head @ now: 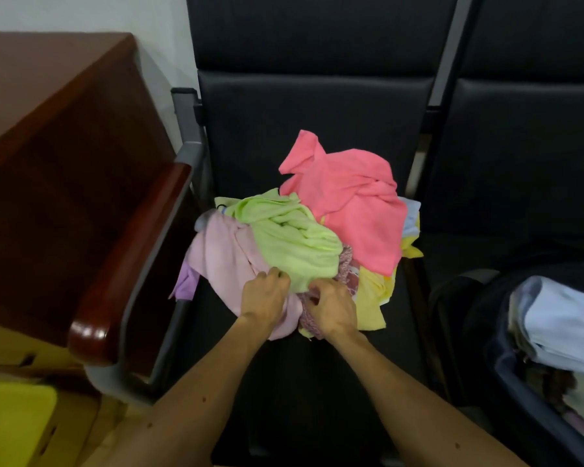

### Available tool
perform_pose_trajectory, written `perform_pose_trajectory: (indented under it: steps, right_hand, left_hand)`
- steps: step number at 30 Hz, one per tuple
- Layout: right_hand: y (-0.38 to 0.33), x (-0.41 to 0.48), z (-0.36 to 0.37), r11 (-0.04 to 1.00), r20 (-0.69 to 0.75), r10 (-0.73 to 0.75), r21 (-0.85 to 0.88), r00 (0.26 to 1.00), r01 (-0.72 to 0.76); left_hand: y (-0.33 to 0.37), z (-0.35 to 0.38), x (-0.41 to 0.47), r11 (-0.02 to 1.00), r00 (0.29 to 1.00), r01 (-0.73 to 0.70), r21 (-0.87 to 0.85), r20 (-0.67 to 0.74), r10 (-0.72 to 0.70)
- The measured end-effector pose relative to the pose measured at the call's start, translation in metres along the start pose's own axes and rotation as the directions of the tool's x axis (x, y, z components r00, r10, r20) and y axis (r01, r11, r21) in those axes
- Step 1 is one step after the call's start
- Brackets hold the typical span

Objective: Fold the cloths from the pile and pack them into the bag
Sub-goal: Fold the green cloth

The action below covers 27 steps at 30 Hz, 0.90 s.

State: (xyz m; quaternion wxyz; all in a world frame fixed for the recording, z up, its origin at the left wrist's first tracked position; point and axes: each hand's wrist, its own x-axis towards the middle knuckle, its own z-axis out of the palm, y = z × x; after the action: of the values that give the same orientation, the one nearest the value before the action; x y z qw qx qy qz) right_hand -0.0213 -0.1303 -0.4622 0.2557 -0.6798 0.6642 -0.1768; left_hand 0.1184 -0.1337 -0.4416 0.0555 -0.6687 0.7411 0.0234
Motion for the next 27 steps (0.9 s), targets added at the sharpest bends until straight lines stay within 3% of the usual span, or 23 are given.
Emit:
perform_pose_trajectory:
  steps: [11, 18, 20, 23, 27]
  right_hand:
    - [-0.001, 0.018, -0.004, 0.954, 0.007, -0.044, -0.297, 0.999, 0.044]
    - [-0.006, 0.013, -0.019, 0.987, 0.033, -0.089, -0.134, 0.995, 0.093]
    - [-0.012, 0.009, -0.032, 0.99, 0.04, -0.104, -0.088, 0.994, 0.107]
    - [-0.018, 0.004, -0.054, 0.995, -0.006, -0.092, 0.034, 0.996, 0.092]
    - [-0.045, -0.006, -0.102, 0.97, -0.086, -0.106, 0.209, 0.991, 0.122]
  left_hand:
    - [0.005, 0.024, 0.012, 0.99, 0.997, -0.056, -0.128, -0.064, 0.048]
    - [-0.002, 0.024, 0.012, 0.989, 0.988, -0.019, -0.147, -0.152, -0.004]
    - [0.002, 0.012, 0.009, 0.959, 0.974, -0.019, -0.284, -0.224, -0.047]
    - [0.004, -0.019, 0.0, 0.832, 0.924, -0.033, -0.553, -0.334, -0.185]
    - [0.001, -0.08, -0.01, 0.709, 0.861, -0.117, -0.696, -0.427, -0.277]
